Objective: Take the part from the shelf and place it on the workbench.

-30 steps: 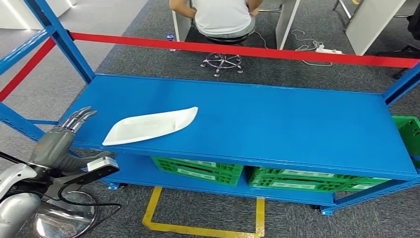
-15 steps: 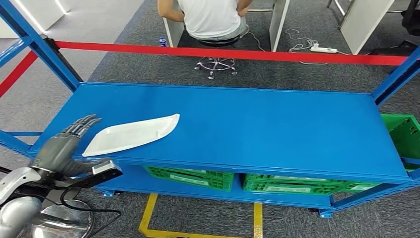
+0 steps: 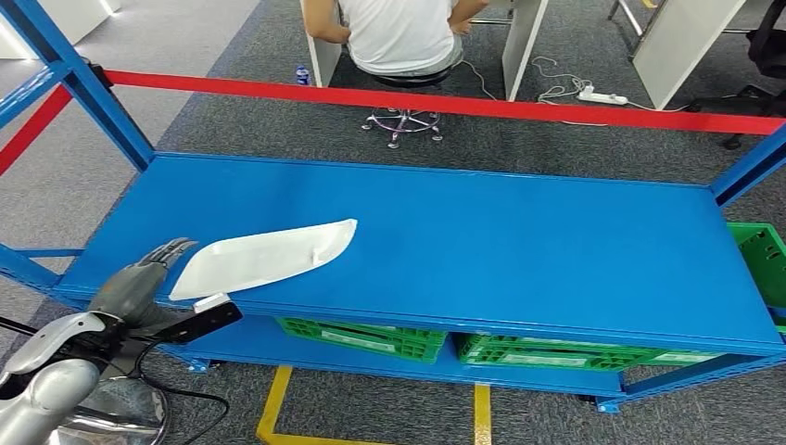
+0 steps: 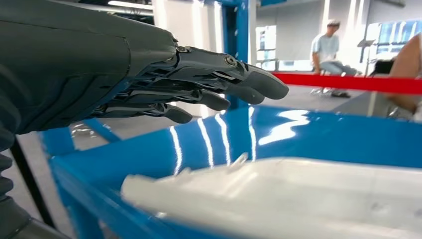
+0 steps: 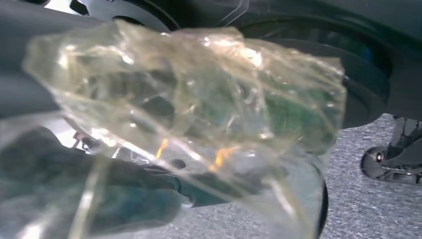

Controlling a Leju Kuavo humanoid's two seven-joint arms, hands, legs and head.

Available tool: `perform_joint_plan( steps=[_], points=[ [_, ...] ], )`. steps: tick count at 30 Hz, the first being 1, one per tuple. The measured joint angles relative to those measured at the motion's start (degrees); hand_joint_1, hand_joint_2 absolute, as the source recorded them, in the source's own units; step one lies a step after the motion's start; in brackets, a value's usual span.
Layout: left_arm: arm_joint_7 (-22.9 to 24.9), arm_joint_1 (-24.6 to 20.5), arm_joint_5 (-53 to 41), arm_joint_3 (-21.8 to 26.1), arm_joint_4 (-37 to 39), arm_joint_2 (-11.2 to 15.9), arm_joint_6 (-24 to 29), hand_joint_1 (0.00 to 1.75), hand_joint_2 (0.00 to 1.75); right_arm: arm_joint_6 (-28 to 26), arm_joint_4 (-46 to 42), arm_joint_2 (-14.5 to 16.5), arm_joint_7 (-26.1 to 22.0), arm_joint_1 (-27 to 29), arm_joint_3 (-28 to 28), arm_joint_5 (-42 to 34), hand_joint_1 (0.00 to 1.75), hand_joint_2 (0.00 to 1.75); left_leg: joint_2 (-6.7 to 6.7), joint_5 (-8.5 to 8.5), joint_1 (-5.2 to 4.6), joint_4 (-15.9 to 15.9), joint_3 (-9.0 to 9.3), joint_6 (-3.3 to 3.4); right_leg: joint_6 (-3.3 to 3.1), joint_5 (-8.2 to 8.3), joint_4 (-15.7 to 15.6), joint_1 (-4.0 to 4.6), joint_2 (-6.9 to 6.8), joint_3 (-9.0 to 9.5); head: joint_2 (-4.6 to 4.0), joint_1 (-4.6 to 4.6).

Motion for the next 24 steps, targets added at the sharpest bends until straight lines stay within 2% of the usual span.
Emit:
perform_joint_plan(
  steps=[6,15,24],
  points=[
    [0.1,0.0,0.3,-0.1,2.0,0.0,0.0,0.0,1.75,0.7,0.9,0.6,0.0,0.0,-0.9,0.7,0.0,0.0,0.0,-0.03,-0.02,0.0,0.03,0.16,0.47,0.02,-0.1,-0.06,-0.01,0.02,0.0,-0.02],
    [-0.1,-0.5,1.2,-1.0,3.8,0.0,-0.2,0.0,1.75,1.6,1.4,1.2,0.0,-0.2,-2.4,2.8,0.0,0.0,0.0,0.0,0.1,0.0,0.13,0.18,0.47,0.01,-0.1,0.11,-0.01,0.05,0.0,-0.03],
    [-0.6,-2.1,-5.3,-1.5,5.2,-0.6,4.3,0.0,1.75,2.5,1.7,1.8,0.0,0.1,-4.3,5.2,0.0,0.0,0.0,0.0,0.2,0.0,0.13,0.18,0.46,0.01,-0.1,0.17,-0.01,0.08,0.0,-0.02]
  ],
)
